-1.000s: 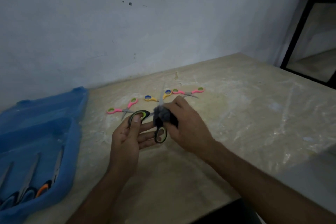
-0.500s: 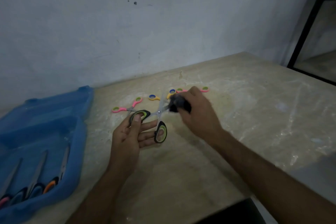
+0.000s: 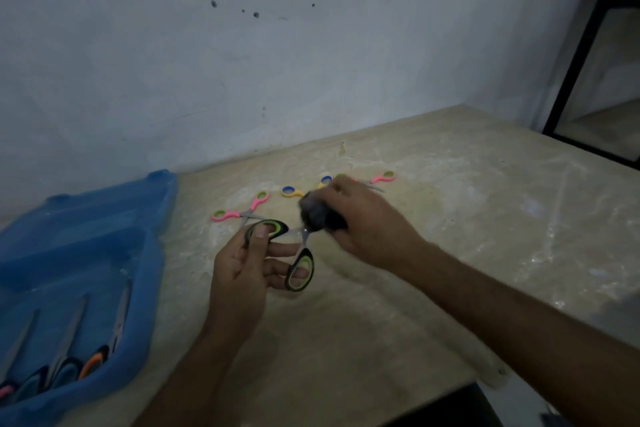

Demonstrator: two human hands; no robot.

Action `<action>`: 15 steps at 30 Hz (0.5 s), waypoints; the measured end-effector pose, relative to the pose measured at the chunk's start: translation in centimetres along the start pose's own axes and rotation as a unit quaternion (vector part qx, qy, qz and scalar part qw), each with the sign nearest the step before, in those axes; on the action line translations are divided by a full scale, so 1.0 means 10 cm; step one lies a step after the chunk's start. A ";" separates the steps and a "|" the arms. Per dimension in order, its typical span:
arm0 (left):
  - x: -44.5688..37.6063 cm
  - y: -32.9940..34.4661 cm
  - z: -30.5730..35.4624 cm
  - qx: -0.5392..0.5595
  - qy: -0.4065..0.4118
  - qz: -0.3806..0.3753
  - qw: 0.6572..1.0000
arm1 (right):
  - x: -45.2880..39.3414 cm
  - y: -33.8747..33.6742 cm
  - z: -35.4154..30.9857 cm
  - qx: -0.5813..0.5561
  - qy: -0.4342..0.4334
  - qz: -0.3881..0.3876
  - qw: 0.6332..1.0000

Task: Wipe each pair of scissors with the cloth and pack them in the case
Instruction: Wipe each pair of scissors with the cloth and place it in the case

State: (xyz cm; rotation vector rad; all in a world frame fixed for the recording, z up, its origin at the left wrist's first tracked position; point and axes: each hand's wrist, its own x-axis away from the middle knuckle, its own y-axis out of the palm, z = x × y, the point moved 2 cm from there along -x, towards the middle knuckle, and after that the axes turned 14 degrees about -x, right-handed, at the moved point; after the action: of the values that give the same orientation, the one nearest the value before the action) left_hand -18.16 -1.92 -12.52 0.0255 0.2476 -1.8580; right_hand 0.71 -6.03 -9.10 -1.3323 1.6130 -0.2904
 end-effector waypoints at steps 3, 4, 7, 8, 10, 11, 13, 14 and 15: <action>-0.01 -0.01 0.01 -0.009 0.005 -0.004 1.000 | -0.21 -0.31 0.26 0.022 0.075 0.101 0.992; -0.01 -0.01 0.00 -0.006 0.000 -0.009 1.000 | -0.23 -0.40 0.31 0.030 0.084 0.142 0.986; -0.03 0.01 -0.02 -0.004 -0.014 -0.009 1.000 | -0.14 -0.40 0.11 0.007 0.039 0.147 0.988; -0.03 0.02 -0.02 -0.002 -0.015 -0.009 1.000 | -0.08 -0.29 -0.01 -0.010 0.008 0.108 0.994; 0.00 0.03 0.00 0.003 -0.010 -0.013 1.000 | 0.04 -0.04 -0.16 -0.019 -0.030 0.016 0.999; 0.01 0.03 0.01 0.003 -0.006 -0.016 1.000 | 0.06 0.03 -0.13 -0.010 -0.028 -0.008 1.000; 0.03 0.02 0.03 -0.006 0.001 -0.021 1.000 | -0.04 -0.02 0.06 -0.001 0.018 0.029 0.999; 0.03 0.02 0.03 -0.009 0.001 -0.020 1.000 | -0.12 -0.10 0.18 0.007 0.051 0.062 0.997; 0.03 0.01 0.02 -0.009 -0.001 -0.019 1.000 | -0.18 -0.19 0.26 0.018 0.079 0.096 0.992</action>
State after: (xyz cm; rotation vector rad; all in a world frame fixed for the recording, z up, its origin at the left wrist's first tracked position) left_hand -18.12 -2.32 -12.40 0.0063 0.2662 -1.8940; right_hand 3.78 -4.22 -8.08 -1.1407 1.8451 -0.3126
